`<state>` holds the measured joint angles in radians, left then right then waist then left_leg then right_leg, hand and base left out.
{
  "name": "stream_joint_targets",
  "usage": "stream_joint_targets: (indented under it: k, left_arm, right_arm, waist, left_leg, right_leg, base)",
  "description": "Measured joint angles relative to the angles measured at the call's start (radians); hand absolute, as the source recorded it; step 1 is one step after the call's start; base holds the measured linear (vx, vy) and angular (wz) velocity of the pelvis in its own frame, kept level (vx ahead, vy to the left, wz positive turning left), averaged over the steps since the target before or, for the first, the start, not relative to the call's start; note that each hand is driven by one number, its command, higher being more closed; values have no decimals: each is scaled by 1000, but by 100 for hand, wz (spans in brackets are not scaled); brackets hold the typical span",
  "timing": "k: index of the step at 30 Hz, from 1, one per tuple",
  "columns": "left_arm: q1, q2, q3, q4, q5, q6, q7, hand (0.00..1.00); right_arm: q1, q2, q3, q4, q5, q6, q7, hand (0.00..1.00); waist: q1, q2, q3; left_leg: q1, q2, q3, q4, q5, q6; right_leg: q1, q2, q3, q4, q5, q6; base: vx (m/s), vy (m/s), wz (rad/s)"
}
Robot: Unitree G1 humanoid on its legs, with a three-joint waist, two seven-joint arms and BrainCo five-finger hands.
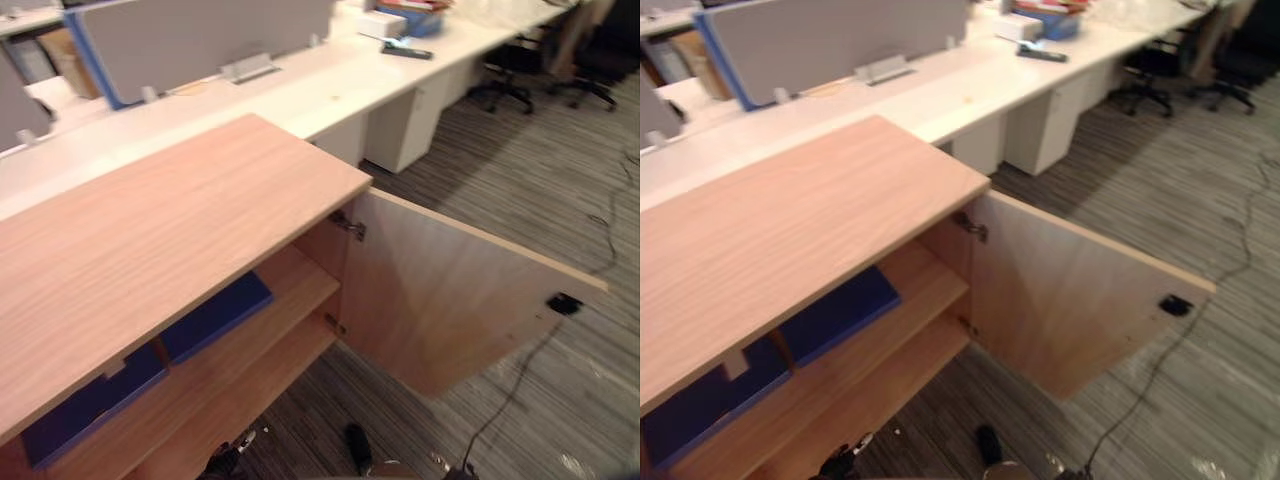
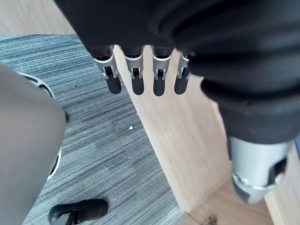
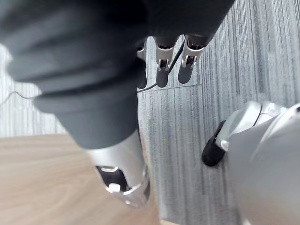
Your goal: Walk over to the cabinet, pick up the folder, carry it to the office cabinet, place the folder inside the office cabinet, then close the office cabinet door
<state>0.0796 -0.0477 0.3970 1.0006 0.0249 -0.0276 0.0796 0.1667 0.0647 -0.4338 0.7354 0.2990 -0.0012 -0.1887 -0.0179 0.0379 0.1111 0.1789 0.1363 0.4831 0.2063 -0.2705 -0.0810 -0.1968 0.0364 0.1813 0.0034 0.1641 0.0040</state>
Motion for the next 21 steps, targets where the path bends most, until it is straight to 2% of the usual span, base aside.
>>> stream_joint_targets:
  k: [2, 3, 4, 5, 6, 7, 8, 9, 10, 11, 12, 13, 14, 15, 16, 18, 20, 21]
  left_arm:
    - [3, -4, 6, -10, -9, -1, 6, 0]
    - [3, -4, 8, -10, -17, -1, 7, 0]
    - [4, -6, 8, -10, -27, -1, 11, 0]
    - [9, 0, 5, -9, -33, -1, 12, 0]
    - [13, 27, -5, -7, -39, -2, 12, 0]
    - [12, 45, -3, -2, -52, 0, 13, 0]
    - [9, 79, -21, 21, -55, -1, 12, 0]
    - [0, 92, -24, 27, -57, -3, 13, 0]
    - [-5, 91, -35, 32, -67, -5, 17, 0]
    - [-7, 107, -62, 51, -54, 0, 22, 0]
    - [-5, 111, -71, 52, -52, 0, 23, 0]
    - [-11, 115, -72, 54, -46, 1, 24, 0]
    - [-12, 116, -72, 56, -40, 7, 25, 0]
    - [-8, 115, -73, 51, -38, 10, 25, 0]
    - [-3, 117, -74, 48, -39, 10, 26, 0]
    - [-3, 117, -83, 46, -47, 8, 27, 0]
    - [4, 103, -85, 30, -75, 6, 29, 0]
    - [15, 101, -89, 18, -83, 3, 29, 0]
  right_arm:
    - [-23, 9, 32, -111, 5, -12, -12, 0]
    - [-23, 9, 33, -131, 5, -17, -12, 0]
    - [-21, 9, 32, -167, 3, -28, -25, 0]
    - [-26, 9, 32, -187, 2, -33, -38, 0]
    - [-32, 9, 25, -199, 0, -36, -47, 0]
    - [-43, 10, 23, -197, -3, -37, -53, 0]
    - [-82, 18, 14, -189, -6, -39, -66, 0]
    - [-122, 12, -15, -190, -6, -40, -78, 0]
    - [-154, -14, -40, -196, -9, -44, -89, 0]
    - [-161, -40, -55, -199, -10, -44, -90, 0]
    - [-162, -52, -55, -199, -10, -44, -93, 0]
    - [-174, -76, -54, -202, -10, -44, -95, 0]
    - [-178, -85, -49, -203, -14, -43, -93, 0]
    - [-178, -97, -42, -208, -29, -42, -85, 0]
    - [-177, -99, -32, -231, -47, -40, -74, 0]
    - [-176, -119, -13, -274, -52, -40, -54, 0]
    - [-190, -158, 5, -289, -85, -39, -27, 0]
    - [-203, -171, 14, -296, -90, -39, -10, 0]
  waist:
    - [5, 0, 17]
    - [3, 0, 17]
    - [5, 2, 15]
    - [5, -1, 14]
    - [2, -40, 22]
    - [5, -61, 31]
    - [12, -77, 31]
    - [14, -75, 36]
    - [22, -59, 48]
    - [7, -60, 44]
    - [8, -65, 39]
    - [10, -56, 46]
    - [9, -48, 47]
    - [12, -42, 43]
    - [21, -45, 41]
    - [17, -51, 37]
    - [17, -39, 35]
    - [22, -32, 22]
  left_leg:
    - [14, 14, 98, 8, 1, 1]
    - [20, 17, 113, 10, 2, 3]
    - [34, 27, 131, 16, 5, 7]
    - [36, 29, 132, 38, 5, 7]
    - [45, 18, 136, 95, 1, 2]
    - [33, 25, 135, 137, -17, 1]
    - [-11, -26, 64, 92, -108, 14]
    - [-52, -72, 45, -14, -77, 41]
    - [-43, -88, 49, -62, 36, 65]
    - [-32, -102, 47, -65, 42, 64]
    - [-28, -101, 50, -66, 40, 61]
    - [-20, -84, 65, -69, 46, 49]
    - [-21, -71, 64, -68, 53, 41]
    - [-22, -47, 65, -59, 74, 30]
    - [-33, -32, 63, -33, 93, 21]
    - [-53, -35, 49, -35, 95, 26]
    - [-68, -37, 18, -138, 172, 23]
    - [-67, -35, 14, -134, 171, 16]
  right_leg:
    - [-86, -60, -309, 138, -96, -144]
    - [-94, -86, -401, 164, -124, -181]
    - [-88, -146, -583, 216, -175, -196]
    - [-98, -199, -680, 282, -195, -195]
    - [-98, -252, -741, 340, -185, -222]
    - [-95, -256, -737, 339, -166, -253]
    - [-92, -219, -682, 251, -124, -224]
    - [-76, -218, -714, 202, -144, -135]
    - [-103, -294, -776, 386, -191, -165]
    - [-78, -359, -762, 470, -228, -95]
    - [-62, -363, -750, 464, -241, -45]
    - [-40, -336, -746, 410, -225, 15]
    - [-20, -313, -753, 366, -209, 11]
    - [11, -262, -754, 282, -174, -1]
    - [40, -235, -753, 215, -149, -5]
    - [63, -232, -752, 164, -132, -2]
    - [77, -225, -756, 155, -128, 3]
    - [81, -224, -753, 149, -124, 10]
  base:
    - [-16, 24, -153]
    - [59, 58, -115]
    - [118, 36, -93]
    - [177, 7, -115]
    - [164, -20, -101]
    - [65, -4, -118]
    - [-106, -6, -112]
    - [-208, 44, -147]
    - [-181, 34, -88]
    - [-53, 31, -55]
    - [80, -72, -17]
    - [101, -108, -25]
    - [130, -147, -31]
    - [124, -158, -27]
    - [117, -157, -27]
    - [45, -110, -4]
    - [-47, -33, 2]
    - [-14, 25, 6]
